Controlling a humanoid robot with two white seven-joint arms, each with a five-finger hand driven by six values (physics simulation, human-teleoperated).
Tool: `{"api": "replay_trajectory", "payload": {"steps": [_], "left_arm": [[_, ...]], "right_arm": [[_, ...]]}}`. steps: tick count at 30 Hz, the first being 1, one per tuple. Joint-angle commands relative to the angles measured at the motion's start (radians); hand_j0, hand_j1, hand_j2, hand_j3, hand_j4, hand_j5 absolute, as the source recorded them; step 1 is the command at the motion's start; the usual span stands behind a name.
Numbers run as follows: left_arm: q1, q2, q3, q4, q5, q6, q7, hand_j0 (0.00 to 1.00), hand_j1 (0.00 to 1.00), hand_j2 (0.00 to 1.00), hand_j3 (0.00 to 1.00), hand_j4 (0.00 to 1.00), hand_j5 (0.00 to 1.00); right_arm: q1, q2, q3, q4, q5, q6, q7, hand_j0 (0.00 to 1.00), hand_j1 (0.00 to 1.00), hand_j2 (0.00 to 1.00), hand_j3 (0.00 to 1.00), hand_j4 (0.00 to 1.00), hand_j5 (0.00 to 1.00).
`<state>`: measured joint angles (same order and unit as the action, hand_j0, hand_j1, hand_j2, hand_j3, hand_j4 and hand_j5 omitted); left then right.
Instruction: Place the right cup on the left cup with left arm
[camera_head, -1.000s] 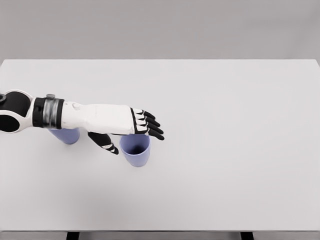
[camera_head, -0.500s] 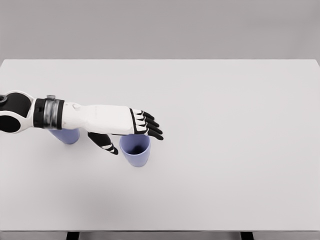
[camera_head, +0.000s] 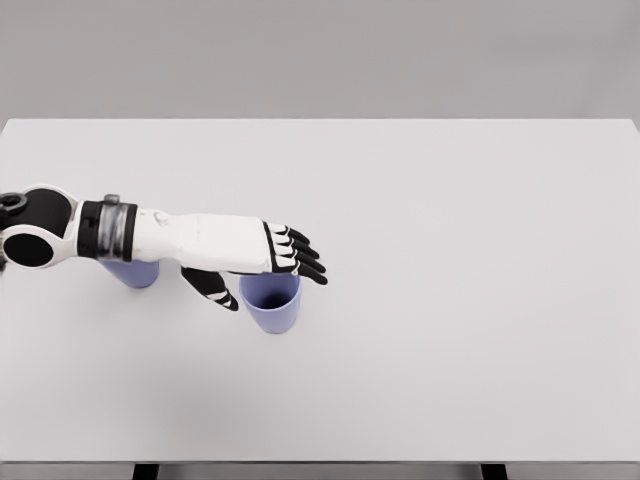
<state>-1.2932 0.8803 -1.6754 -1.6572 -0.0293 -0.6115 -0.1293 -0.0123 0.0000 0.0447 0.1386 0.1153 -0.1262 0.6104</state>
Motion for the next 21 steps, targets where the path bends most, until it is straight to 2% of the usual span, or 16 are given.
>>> {"api": "replay_trajectory", "payload": {"steps": [1,5,8,21], "left_arm": [[0.002,-0.003,0.003,0.005,0.006,0.001,0.000,1.00,1.00,1.00,1.00,1.00,1.00],[0.025,-0.004,0.019,0.022,-0.011,0.001,0.000,1.00,1.00,1.00,1.00,1.00,1.00],[0.049,-0.004,0.066,0.033,-0.017,0.001,0.000,1.00,1.00,1.00,1.00,1.00,1.00],[0.074,-0.021,0.068,0.036,-0.034,0.001,-0.001,1.00,1.00,1.00,1.00,1.00,1.00]], "right_arm": [[0.000,0.000,0.000,-0.001,0.001,-0.001,0.000,1.00,1.00,1.00,1.00,1.00,1.00],[0.000,0.000,0.001,-0.001,0.001,-0.001,0.000,1.00,1.00,1.00,1.00,1.00,1.00],[0.000,0.000,0.001,0.001,0.001,-0.001,0.000,1.00,1.00,1.00,1.00,1.00,1.00],[0.000,0.000,0.000,-0.001,0.001,-0.001,0.000,1.00,1.00,1.00,1.00,1.00,1.00]]}}
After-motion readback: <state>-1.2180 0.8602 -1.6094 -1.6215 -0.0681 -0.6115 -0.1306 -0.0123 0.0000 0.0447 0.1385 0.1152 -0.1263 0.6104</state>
